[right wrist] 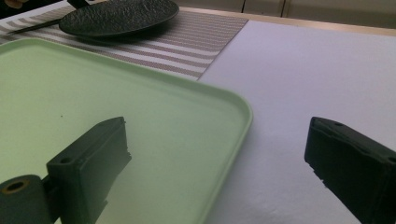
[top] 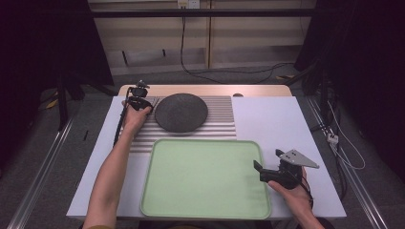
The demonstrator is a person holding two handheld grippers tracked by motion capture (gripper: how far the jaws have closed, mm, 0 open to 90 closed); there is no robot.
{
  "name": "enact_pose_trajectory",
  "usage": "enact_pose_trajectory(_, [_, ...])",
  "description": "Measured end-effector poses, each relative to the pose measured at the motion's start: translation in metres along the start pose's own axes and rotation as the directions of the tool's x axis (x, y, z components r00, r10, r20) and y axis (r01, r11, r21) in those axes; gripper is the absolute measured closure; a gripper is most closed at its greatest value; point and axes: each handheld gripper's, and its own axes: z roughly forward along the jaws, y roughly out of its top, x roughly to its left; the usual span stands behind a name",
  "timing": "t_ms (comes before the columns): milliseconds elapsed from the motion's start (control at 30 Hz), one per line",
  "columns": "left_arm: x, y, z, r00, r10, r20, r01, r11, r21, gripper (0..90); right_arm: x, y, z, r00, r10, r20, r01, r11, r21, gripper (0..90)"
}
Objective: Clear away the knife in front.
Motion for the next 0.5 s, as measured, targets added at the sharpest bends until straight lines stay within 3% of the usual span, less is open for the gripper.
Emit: enact_pose_trajectory(500, [0.0013, 0.0025, 0.0004, 1.0, -0.004, 0.002, 0.004, 0.9998, 0.022, 78.5, 0.0004, 0.0001, 0.0, 1.0, -0.001, -0.002, 0.001, 1.0, 0.0, 6.7])
